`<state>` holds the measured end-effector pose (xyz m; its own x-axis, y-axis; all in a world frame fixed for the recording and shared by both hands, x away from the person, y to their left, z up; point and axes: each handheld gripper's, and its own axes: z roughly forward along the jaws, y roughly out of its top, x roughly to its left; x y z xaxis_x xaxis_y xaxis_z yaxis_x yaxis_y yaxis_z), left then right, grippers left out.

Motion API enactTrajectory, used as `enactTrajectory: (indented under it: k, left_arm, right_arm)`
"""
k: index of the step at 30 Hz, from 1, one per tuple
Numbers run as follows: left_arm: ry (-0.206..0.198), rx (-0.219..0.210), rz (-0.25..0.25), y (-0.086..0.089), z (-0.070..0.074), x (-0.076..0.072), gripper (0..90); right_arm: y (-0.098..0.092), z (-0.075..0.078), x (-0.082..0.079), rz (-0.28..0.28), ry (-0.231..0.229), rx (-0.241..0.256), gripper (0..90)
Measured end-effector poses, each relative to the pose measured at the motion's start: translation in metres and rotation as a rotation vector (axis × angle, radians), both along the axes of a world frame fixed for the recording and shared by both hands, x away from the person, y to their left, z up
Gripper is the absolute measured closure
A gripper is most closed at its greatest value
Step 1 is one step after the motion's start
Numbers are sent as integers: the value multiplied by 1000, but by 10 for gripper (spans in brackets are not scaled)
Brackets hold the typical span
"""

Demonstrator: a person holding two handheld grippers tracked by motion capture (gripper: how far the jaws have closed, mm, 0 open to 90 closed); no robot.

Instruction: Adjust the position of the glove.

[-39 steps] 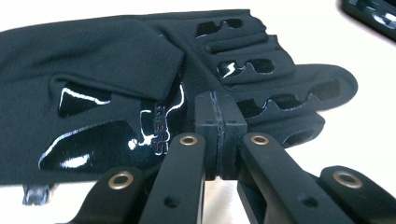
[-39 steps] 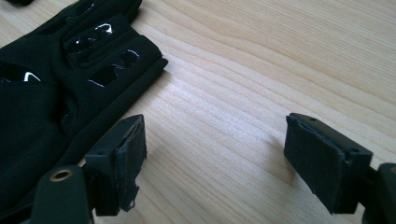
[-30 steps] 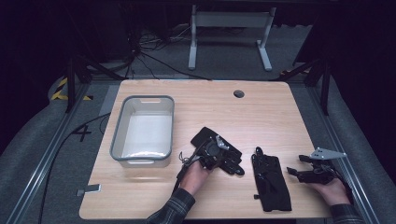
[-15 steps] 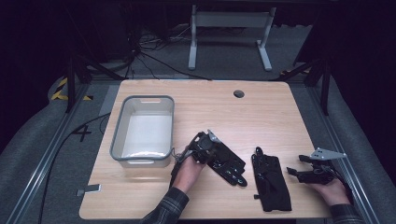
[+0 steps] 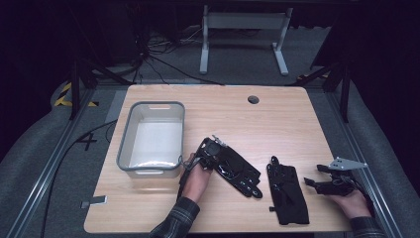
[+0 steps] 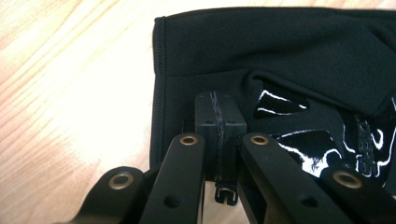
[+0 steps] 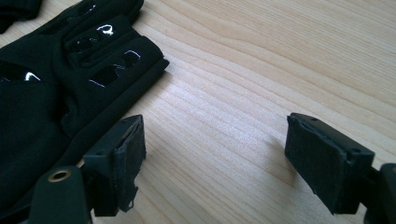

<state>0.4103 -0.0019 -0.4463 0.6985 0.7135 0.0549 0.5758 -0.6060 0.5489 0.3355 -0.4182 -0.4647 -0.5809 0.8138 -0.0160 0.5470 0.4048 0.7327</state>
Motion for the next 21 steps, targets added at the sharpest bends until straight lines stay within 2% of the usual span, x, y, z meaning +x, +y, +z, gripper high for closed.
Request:
enactTrajectory:
  k: [9, 21]
  left_arm:
    - [14, 23, -28, 1, 1, -25, 897]
    - [65, -8, -59, 22, 1, -51, 897]
  right_arm:
    - [0, 0, 0, 0, 1, -1, 212]
    - [1, 2, 0, -4, 22, 3, 229]
